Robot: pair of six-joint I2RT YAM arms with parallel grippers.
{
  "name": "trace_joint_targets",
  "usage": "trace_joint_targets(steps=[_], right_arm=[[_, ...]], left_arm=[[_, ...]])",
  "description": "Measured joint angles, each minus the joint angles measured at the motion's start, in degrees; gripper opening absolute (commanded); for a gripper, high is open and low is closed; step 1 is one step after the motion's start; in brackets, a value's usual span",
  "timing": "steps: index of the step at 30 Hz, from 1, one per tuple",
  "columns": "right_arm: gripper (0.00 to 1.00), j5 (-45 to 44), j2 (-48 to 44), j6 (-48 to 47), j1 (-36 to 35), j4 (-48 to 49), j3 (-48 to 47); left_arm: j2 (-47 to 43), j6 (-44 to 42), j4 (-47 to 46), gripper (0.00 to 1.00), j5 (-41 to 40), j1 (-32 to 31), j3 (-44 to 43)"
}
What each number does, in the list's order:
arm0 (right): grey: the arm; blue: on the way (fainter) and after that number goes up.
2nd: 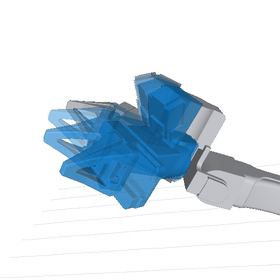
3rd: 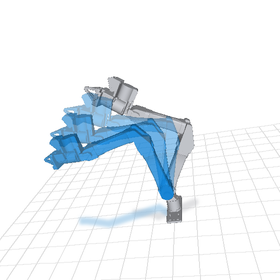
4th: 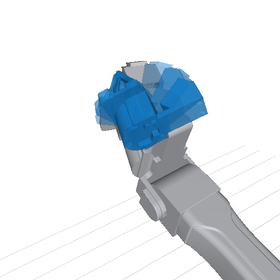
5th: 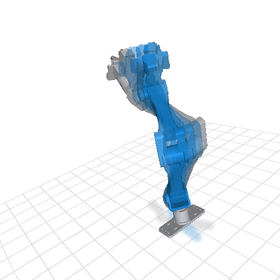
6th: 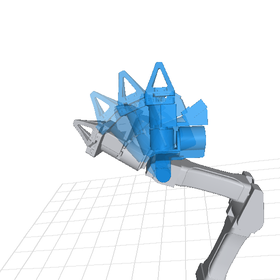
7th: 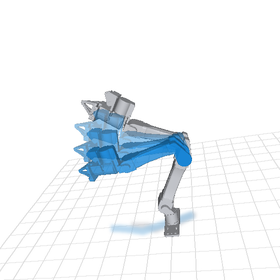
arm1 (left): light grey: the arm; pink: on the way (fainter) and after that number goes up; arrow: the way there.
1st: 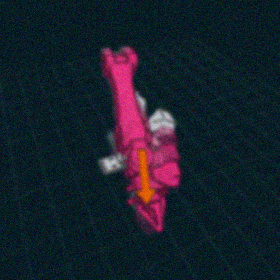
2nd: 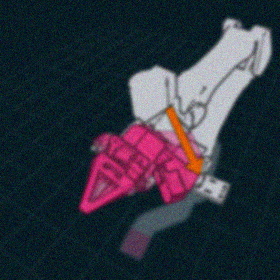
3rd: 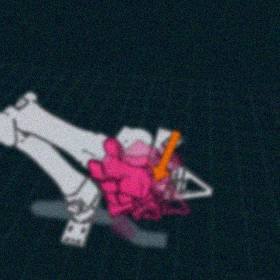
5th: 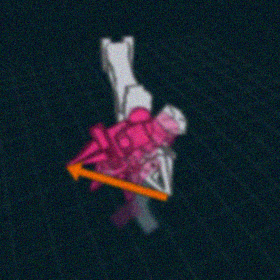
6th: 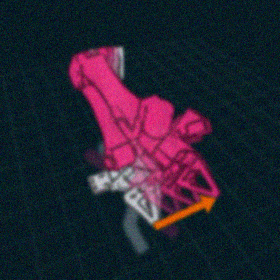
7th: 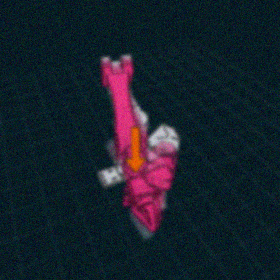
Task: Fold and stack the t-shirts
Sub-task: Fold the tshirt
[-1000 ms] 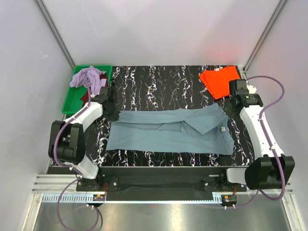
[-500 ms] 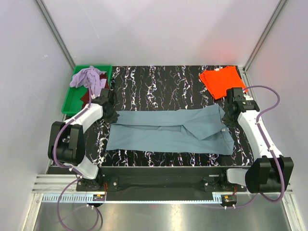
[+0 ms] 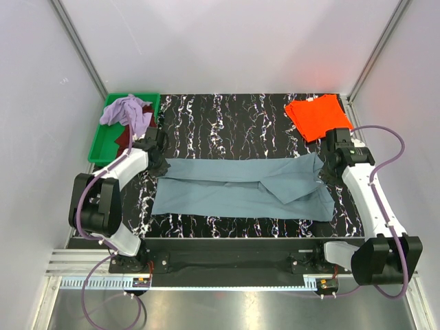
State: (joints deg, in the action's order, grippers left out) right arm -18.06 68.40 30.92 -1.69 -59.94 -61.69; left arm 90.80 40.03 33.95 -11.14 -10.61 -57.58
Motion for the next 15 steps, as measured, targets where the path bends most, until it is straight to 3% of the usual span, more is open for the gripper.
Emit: trace_joint_targets(steps=[8, 10, 12, 14, 15], right_arm=[[0.0, 0.4, -1.5, 1.1, 0.0, -1.8, 0.0], [0.0, 1.3, -1.8, 1.5, 0.0, -1.6, 0.5], [0.08, 2.0, -1.9, 2.1, 0.1, -1.7, 1.6], [0.29, 2.6, -1.9, 2.9, 0.1, -1.9, 2.4], [0.33, 2.7, -1.9, 3.4, 0.1, -2.1, 2.6]], left_arm=[[0.0, -0.2, 0.2, 0.0, -1.3, -0.4, 0.4], [0.0, -0.2, 0.2, 0.05, -1.3, -0.7, 0.8], [0.0, -0.3, 0.4, 0.16, -1.3, -0.9, 1.2], [0.0, -0.3, 0.7, 0.25, -1.4, -1.1, 1.6], [0.0, -0.3, 0.9, 0.27, -1.5, -1.1, 1.6]])
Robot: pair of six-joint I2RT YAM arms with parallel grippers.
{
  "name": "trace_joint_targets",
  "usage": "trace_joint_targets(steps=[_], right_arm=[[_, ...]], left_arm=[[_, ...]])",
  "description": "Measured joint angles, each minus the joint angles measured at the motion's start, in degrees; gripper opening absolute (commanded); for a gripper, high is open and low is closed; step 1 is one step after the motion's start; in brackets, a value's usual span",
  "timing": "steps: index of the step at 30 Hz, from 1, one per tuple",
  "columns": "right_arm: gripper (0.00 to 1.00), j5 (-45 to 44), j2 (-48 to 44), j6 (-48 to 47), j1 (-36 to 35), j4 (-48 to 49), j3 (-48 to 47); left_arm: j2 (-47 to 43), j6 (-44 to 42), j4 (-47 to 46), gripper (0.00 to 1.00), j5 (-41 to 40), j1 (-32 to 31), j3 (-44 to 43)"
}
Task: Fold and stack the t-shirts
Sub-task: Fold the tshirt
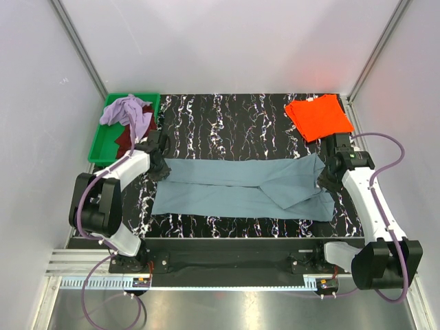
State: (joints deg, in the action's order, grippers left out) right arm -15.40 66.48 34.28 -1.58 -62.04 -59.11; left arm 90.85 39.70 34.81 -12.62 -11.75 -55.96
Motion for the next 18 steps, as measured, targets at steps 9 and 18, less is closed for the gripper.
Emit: trace_joint_targets(steps=[9, 18], right_arm=[[0.47, 1.3, -0.9, 0.0, 0.2, -0.7, -2.5], [0.48, 11.5, 15.1, -8.6, 1.0, 14.3, -4.7]], left_arm=[[-1.6, 0.2, 4.1, 0.51, -0.2, 0.0, -1.7], [-3.1, -0.7, -1.4, 0.52, 8.5, -0.3, -5.3]])
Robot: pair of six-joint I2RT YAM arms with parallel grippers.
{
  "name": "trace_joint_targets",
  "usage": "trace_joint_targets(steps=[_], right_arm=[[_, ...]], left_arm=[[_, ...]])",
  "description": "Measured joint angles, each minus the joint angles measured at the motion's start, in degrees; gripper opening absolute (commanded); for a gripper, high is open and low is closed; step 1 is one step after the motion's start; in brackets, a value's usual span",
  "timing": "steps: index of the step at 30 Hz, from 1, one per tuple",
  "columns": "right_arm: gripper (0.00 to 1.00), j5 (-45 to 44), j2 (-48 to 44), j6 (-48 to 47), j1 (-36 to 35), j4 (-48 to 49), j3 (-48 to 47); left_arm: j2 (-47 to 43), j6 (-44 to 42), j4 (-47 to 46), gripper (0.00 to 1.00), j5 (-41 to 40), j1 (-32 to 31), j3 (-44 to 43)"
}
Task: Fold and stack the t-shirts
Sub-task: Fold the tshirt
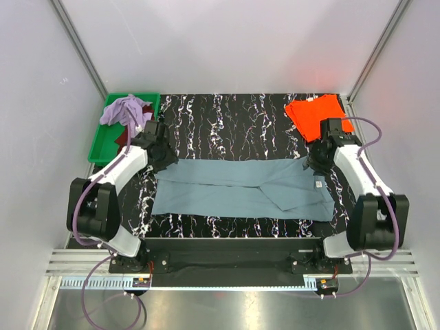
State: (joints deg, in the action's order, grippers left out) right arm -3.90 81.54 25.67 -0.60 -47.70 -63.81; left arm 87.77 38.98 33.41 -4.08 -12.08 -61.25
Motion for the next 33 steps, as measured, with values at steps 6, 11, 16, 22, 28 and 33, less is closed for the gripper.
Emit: trace_joint_targets(steps=[6, 11, 16, 22, 28, 33], right_arm=[[0.48, 5.0, 9.9, -4.0, 5.6, 7.3, -3.3], [0.46, 5.1, 15.4, -6.4, 8.2, 11.1, -6.9], [0.45, 7.7, 20.1, -8.4, 9.4, 14.5, -9.2], [0.45, 12.5, 26.0, -9.5, 11.5, 17.0, -11.7], [0.25, 15.6, 28.5, -9.7, 13.6, 18.3, -12.1], [0.0, 15.3, 28.7, -9.3, 14.3, 19.6, -12.0]], left_arm=[[9.1, 0.0, -2.5, 0.51, 4.0, 0.0, -0.6], [13.5, 0.1, -2.9, 0.51, 4.5, 0.0, -2.5], [16.2, 0.1, -3.5, 0.5, 4.5, 0.0, -7.0], [18.2, 0.4, -2.8, 0.5, 3.2, 0.0, -8.2], [20.0, 1.2, -1.5, 0.5, 1.8, 0.0, -9.9], [20.7, 2.5, -0.2, 0.5, -0.9, 0.0, -10.8]])
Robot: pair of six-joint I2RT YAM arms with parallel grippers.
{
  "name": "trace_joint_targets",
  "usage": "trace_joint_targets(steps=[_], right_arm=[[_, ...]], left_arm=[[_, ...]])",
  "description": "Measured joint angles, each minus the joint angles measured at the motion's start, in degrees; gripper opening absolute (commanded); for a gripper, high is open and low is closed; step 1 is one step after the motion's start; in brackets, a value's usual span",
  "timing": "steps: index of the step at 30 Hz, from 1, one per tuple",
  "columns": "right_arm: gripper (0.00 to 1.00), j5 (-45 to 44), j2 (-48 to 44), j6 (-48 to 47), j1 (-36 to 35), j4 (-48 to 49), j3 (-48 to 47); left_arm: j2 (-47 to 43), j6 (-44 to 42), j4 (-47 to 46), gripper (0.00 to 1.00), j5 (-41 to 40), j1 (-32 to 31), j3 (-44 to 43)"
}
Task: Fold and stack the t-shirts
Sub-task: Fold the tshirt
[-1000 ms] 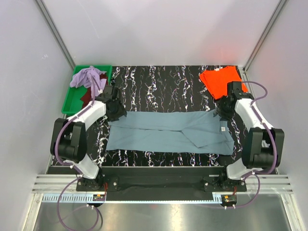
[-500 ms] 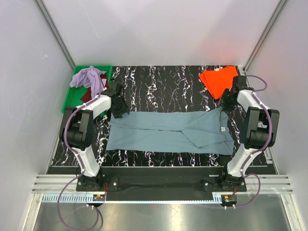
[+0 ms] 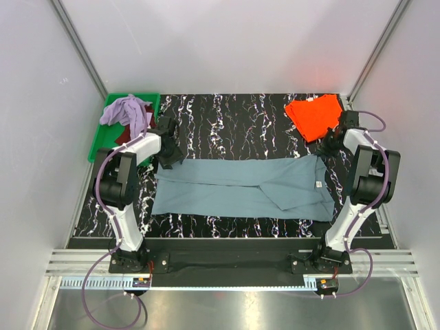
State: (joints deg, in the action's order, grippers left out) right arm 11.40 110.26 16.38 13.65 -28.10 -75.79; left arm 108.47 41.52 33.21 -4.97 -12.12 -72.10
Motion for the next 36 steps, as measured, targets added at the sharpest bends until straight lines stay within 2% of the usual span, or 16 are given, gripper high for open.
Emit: trace_joint_targets(steps=[9, 18, 22, 23, 24, 27, 32, 36], right_arm=[[0.0, -1.8, -1.0, 2.4, 1.0, 11.4, 8.1], [0.0, -2.7, -1.2, 4.2, 1.0, 16.7, 8.5], [0.16, -2.7, -1.4, 5.3, 1.0, 16.4, 8.5], [0.21, -2.8, -1.5, 5.7, 1.0, 16.0, 8.4], [0.31, -3.0, -1.8, 6.0, 1.0, 14.9, 8.0], [0.39, -5.1, -2.8, 6.8, 1.0, 9.1, 4.8], [0.42, -13.0, -5.6, 9.6, 1.0, -6.1, -5.5], [0.37, -16.8, -11.6, 13.5, 1.2, -15.0, -4.7]], left_arm=[[0.2, 3.3, 0.9, 0.5, -3.0, 0.8, -0.3], [2.0, 4.2, 2.9, 0.5, -3.5, 1.1, -2.9], [1.9, 4.2, 2.8, 0.51, -3.3, 1.1, -2.9], [1.9, 4.1, 2.8, 0.52, -3.2, 1.1, -3.0], [1.7, 3.9, 2.8, 0.53, -2.9, 1.1, -3.0], [0.8, 2.9, 3.0, 0.58, -2.6, 1.1, -3.0], [-5.2, -0.2, 3.6, 0.62, -2.2, 0.5, -3.0], [-11.0, -2.6, 3.0, 0.61, 1.0, -2.4, -3.7]])
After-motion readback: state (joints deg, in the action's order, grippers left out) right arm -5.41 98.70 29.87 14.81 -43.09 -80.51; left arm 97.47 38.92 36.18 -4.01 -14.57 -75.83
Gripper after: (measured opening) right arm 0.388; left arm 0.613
